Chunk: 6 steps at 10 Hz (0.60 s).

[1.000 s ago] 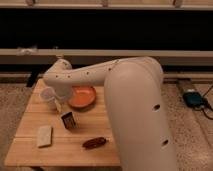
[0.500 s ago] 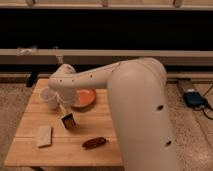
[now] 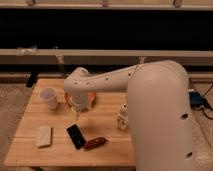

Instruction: Knock the eraser over

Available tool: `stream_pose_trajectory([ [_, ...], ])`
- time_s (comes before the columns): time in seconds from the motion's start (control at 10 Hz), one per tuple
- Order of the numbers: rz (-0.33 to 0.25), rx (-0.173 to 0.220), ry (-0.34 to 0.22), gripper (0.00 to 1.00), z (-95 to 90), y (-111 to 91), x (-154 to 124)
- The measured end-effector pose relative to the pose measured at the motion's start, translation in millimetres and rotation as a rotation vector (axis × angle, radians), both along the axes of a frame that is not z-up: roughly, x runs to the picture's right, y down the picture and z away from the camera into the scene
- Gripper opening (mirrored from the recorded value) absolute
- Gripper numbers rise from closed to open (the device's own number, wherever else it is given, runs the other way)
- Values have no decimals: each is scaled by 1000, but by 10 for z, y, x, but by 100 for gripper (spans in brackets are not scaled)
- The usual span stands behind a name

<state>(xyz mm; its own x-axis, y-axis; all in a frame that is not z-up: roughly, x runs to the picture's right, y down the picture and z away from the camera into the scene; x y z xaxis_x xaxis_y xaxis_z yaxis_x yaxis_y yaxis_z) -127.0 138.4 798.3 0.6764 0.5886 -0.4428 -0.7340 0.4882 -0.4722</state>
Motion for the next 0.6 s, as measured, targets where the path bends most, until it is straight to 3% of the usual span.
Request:
stream_pose_trajectory([
  [0.3,50,4,-26,65,-4,-72,89],
  [0.6,52,3,-34,65,-8,-73,83],
])
